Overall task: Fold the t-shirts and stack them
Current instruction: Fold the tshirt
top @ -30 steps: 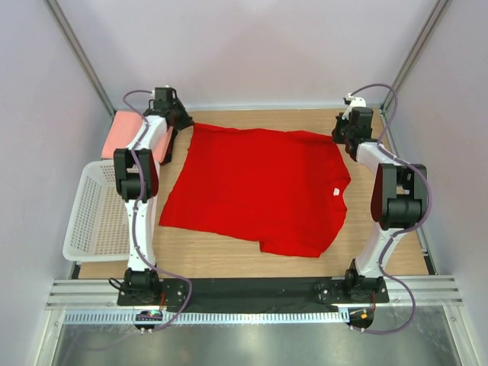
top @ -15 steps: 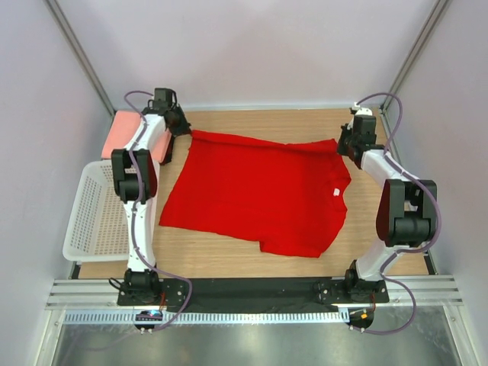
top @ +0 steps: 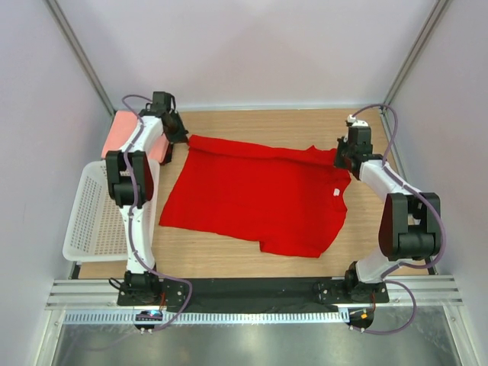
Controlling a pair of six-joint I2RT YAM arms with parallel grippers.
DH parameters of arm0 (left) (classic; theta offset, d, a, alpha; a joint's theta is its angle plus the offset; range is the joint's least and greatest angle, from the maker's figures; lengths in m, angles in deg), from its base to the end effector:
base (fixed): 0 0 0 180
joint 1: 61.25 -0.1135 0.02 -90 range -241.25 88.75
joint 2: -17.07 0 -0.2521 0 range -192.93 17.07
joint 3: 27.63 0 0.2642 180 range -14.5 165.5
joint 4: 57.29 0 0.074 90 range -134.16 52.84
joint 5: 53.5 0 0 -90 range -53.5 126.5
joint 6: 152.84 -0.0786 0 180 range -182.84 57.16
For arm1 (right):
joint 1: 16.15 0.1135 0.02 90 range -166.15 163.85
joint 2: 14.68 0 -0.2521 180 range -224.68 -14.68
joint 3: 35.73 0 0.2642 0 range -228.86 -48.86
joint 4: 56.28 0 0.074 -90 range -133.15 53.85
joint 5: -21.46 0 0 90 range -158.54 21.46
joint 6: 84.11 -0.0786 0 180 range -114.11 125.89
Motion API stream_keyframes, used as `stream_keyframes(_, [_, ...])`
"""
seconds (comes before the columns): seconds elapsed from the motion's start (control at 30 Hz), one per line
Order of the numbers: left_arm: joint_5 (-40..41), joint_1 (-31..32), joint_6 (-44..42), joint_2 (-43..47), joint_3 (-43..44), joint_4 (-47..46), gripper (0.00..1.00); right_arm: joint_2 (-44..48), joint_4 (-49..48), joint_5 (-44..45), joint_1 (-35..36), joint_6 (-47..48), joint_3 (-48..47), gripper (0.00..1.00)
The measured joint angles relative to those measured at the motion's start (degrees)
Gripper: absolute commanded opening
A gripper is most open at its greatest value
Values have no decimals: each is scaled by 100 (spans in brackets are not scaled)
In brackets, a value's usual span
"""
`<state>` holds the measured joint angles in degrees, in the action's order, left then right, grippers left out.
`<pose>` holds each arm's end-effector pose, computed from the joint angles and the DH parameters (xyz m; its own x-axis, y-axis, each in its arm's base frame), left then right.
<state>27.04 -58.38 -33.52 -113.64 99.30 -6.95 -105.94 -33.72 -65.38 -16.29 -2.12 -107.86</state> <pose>0.5355 -0.0398 0.1644 -0.7769 -0.4447 -0.4458 -0.2693 0.8746 -0.4031 0.3890 -0.0053 0.1775 -0.6525 0.1407 -0.7446 0.1359 0.9884 0.0678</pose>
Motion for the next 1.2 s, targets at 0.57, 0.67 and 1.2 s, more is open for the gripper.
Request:
stream_keyframes(0.57, [494, 37, -142, 37, -221, 527, 0, 240, 476, 162, 4, -452, 466, 1])
stream_keyframes(0.67, [623, 63, -160, 39, -264, 575, 0, 240, 494, 162, 4, -529, 603, 1])
stream_keyframes(1.2, [1421, 337, -249, 61, -654, 817, 0, 345, 693, 59, 4, -890, 883, 3])
